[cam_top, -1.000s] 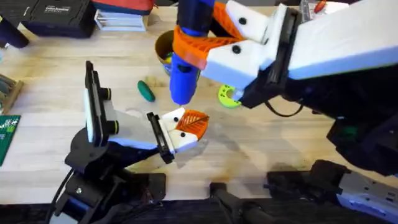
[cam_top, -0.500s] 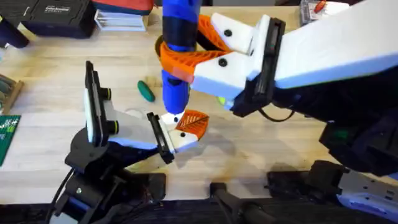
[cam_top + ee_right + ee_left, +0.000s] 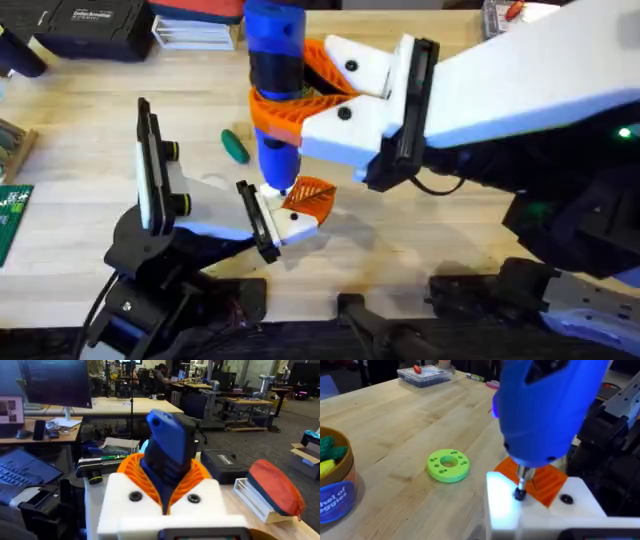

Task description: Pick up the gripper from the table and insert it into the empty holder that is missing its gripper. Then pick up a screw, insert it into the mounting hole, and use the screwdriver to tighten it. Finally, clean up the table by picking up the vegetable and placing it into the bucket.

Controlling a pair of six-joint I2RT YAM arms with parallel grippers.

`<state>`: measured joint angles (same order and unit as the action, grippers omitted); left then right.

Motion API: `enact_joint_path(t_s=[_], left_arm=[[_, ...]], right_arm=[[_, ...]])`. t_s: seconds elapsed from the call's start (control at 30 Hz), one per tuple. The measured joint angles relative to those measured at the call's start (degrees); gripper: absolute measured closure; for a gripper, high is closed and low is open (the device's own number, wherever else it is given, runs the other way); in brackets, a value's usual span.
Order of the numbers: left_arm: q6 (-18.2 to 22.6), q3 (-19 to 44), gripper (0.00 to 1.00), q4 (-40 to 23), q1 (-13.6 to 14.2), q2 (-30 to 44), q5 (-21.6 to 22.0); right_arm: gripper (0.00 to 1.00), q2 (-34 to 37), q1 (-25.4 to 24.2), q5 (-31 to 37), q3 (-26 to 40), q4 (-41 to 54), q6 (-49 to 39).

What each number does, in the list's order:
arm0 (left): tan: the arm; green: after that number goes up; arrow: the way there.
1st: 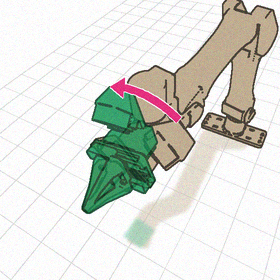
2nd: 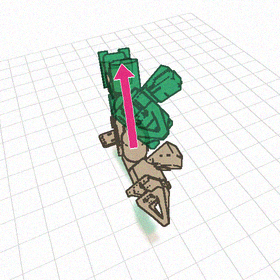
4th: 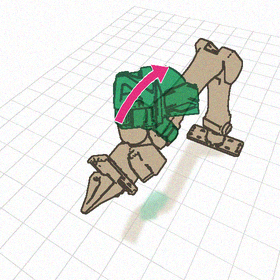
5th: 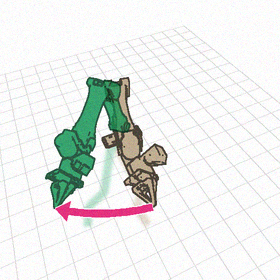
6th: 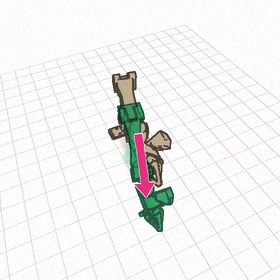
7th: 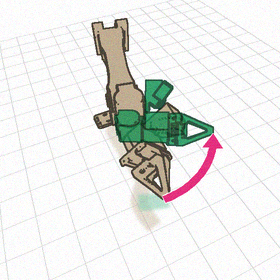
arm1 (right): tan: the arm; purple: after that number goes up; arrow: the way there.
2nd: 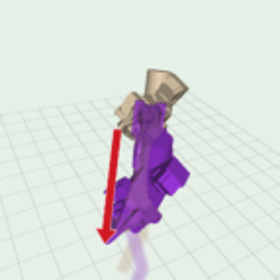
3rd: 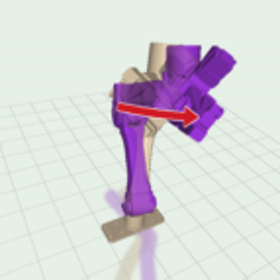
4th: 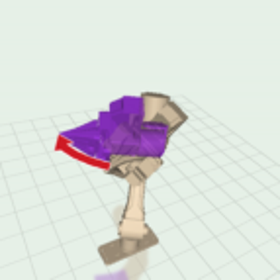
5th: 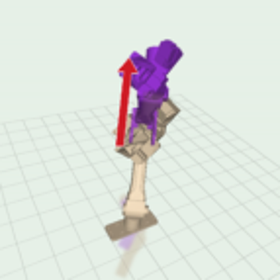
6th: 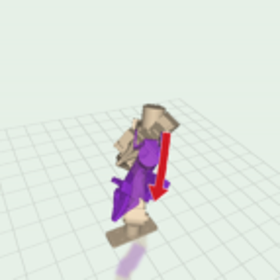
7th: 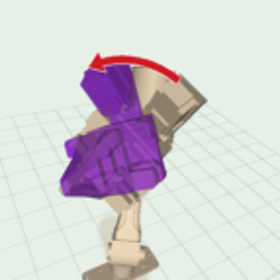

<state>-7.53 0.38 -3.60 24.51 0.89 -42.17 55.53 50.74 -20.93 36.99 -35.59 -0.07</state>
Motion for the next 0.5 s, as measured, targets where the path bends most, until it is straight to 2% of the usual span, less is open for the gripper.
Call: enact_joint_path(t_s=[0.5], left_arm=[[0.0,0.0,0.997,0.0,0.0,0.0,0.0]], right_arm=[[0.971,0.0,0.0,-0.1,0.0,2.3,-0.4]])
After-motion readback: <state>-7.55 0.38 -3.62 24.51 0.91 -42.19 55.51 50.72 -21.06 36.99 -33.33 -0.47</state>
